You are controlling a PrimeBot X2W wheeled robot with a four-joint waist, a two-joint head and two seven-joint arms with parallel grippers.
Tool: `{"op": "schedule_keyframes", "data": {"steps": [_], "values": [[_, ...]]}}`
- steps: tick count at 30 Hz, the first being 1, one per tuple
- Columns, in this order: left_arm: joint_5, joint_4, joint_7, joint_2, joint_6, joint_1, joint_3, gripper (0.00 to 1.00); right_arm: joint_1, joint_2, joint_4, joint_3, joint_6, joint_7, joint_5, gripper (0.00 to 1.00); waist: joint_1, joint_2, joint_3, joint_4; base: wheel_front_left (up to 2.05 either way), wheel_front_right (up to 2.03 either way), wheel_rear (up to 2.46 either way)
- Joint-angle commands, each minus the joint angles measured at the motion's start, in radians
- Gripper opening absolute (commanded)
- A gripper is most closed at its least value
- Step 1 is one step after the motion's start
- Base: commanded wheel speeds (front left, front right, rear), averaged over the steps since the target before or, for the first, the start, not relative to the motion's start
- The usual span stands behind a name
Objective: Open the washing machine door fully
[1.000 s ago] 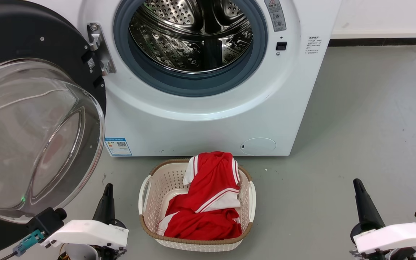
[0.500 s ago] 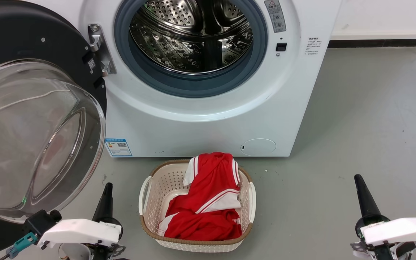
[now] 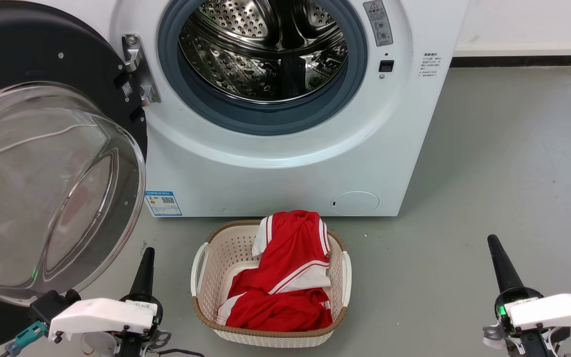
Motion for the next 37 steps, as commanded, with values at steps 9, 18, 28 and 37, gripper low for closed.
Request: {"op": "schedule_keyframes", "data": {"steps": [9,18,28,37], "values": [[-0.086,0.002,0.024,-0.006,-0.023,-0.027,0.022,0.0,-0.029,-0.004,0.009,-0.01,0.0,0.019,0.095,0.0,0.0,0.0,-0.003,0.001,0.0,0.0,0.0],[-0.16,0.009,0.046,-0.014,-0.04,-0.029,0.04,0.0,-0.039,-0.003,0.022,-0.017,0.0,0.035,0.173,0.0,0.0,0.0,-0.005,0.001,0.0,0.0,0.0],[-0.236,0.016,0.067,-0.023,-0.055,-0.036,0.057,0.0,-0.051,0.0,0.034,-0.025,0.0,0.054,0.254,0.0,0.0,0.0,-0.008,0.002,0.0,0.0,0.0],[-0.3,0.023,0.086,-0.029,-0.07,-0.04,0.073,0.0,-0.059,0.002,0.046,-0.032,0.0,0.069,0.322,0.0,0.0,0.0,-0.011,0.002,0.0,0.0,0.0]]}}
